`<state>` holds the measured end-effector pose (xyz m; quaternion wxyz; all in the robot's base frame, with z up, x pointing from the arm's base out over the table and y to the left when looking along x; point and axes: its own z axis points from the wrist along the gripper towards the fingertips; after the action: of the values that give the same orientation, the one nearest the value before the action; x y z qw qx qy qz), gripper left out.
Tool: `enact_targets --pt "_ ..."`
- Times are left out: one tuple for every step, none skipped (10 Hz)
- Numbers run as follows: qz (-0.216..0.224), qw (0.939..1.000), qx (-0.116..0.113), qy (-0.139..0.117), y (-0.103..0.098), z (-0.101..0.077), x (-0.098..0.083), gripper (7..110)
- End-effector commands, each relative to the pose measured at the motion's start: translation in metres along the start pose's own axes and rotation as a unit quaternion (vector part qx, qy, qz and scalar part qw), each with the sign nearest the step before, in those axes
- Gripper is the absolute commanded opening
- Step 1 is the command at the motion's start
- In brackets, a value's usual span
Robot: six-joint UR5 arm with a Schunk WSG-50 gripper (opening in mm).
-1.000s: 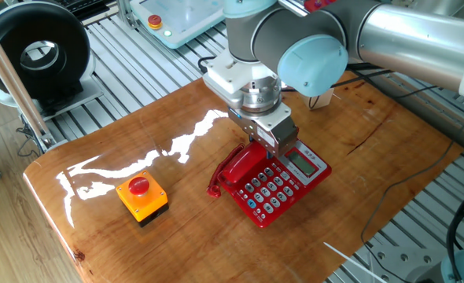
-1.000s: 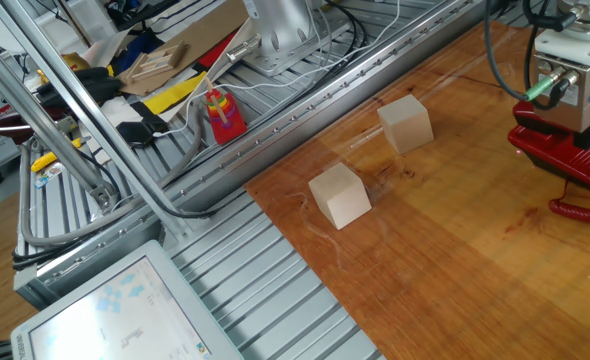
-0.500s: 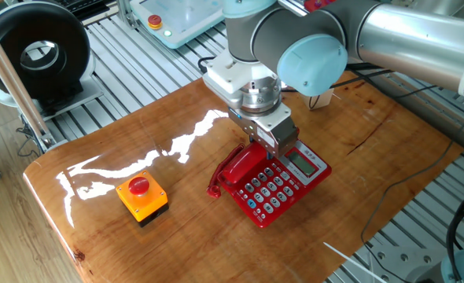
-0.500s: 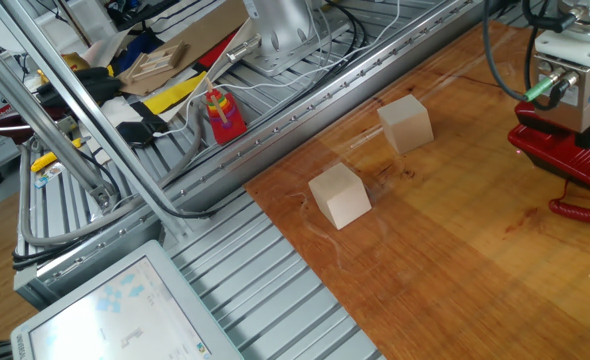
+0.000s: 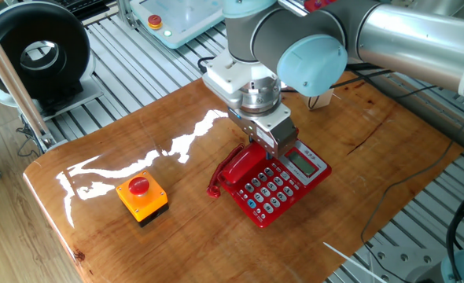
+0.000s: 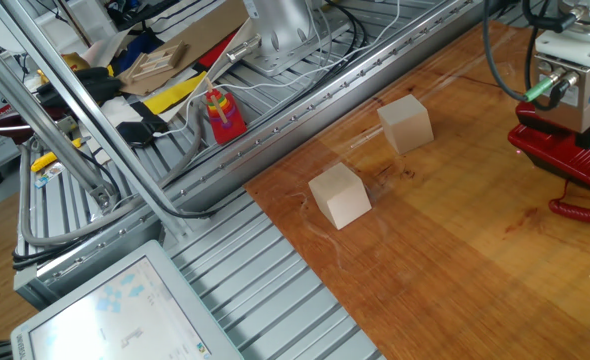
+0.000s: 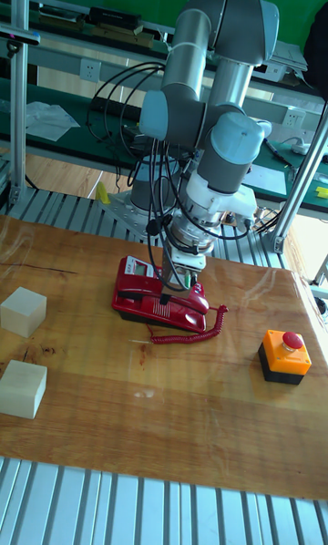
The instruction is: Place the handset of the telephone on the corresponding phone cradle
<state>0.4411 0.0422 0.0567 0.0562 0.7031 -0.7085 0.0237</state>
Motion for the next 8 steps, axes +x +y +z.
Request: enact_targets --pt "-0.002 0.9999 0.006 -0.01 -0.0032 -0.0021 -0.0068 7" --pt "-0.002 1.0 0.007 -0.006 -0.0038 -0.0029 -0.0064 7" --pt "-0.001 1.0 0.008 -0.001 -0.0042 -0.0028 -0.0041 7" --pt "-0.001 1.0 0.009 -0.001 -0.0046 -0.0026 -0.0039 7" --pt "-0.001 1.0 0.01 0.0 -0.0051 -0.0025 -0.0034 7" --pt "-0.001 0.9999 0.01 0.0 -0.0055 -0.0024 -0.0034 7" --pt "-0.001 0.9999 0.01 -0.003 -0.0055 -0.0024 -0.0046 7" --pt "0.0 0.9999 0.01 -0.003 -0.0056 -0.0023 -0.005 7"
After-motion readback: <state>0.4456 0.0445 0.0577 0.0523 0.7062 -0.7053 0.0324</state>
